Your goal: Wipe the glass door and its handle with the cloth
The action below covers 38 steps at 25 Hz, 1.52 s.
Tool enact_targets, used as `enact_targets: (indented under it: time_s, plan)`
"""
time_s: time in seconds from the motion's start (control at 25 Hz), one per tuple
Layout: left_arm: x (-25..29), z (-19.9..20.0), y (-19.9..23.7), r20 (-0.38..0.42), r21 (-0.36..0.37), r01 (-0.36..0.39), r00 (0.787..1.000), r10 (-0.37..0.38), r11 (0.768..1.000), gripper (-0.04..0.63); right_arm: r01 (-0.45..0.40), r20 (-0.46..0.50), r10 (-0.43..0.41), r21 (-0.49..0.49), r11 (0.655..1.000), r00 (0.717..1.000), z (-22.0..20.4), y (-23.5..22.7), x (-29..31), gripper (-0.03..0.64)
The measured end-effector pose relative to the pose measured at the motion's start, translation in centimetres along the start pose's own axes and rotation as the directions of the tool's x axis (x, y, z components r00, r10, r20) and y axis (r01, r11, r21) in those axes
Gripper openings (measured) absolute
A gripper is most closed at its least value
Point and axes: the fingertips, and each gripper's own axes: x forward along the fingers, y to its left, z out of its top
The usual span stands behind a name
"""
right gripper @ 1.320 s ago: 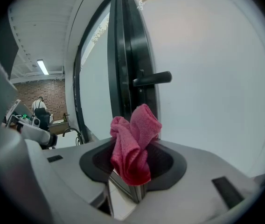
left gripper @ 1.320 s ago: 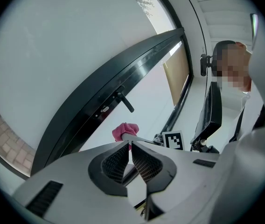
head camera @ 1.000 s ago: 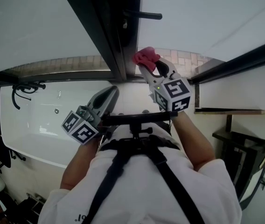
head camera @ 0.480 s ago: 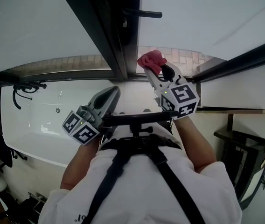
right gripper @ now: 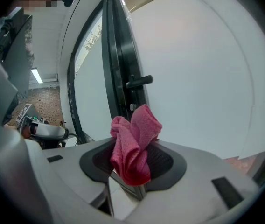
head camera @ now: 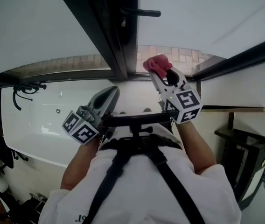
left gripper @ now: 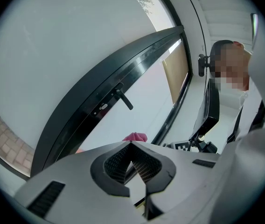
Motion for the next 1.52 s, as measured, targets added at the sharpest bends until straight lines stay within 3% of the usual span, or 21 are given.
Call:
enact_targets:
  time_s: [0.48, 1.52]
  plan:
    - [0.2, -0.2, 0.0, -0.005, 0.004, 0.004, 1.000, -0.004, 1.000, 0.000, 0.021, -0.023, -0.021, 0.011, 1.000, 1.000, -1.5, -0.6, -1.0, 0.165]
    - [-0.4, -0.2, -0.5, -0.004, 0.004, 0.001, 1.000, -0.001, 1.000, 0.000, -0.033, -0.036, 0.033, 0.007, 0.999, 0.999, -1.4, 1.1, -1.5, 0.153]
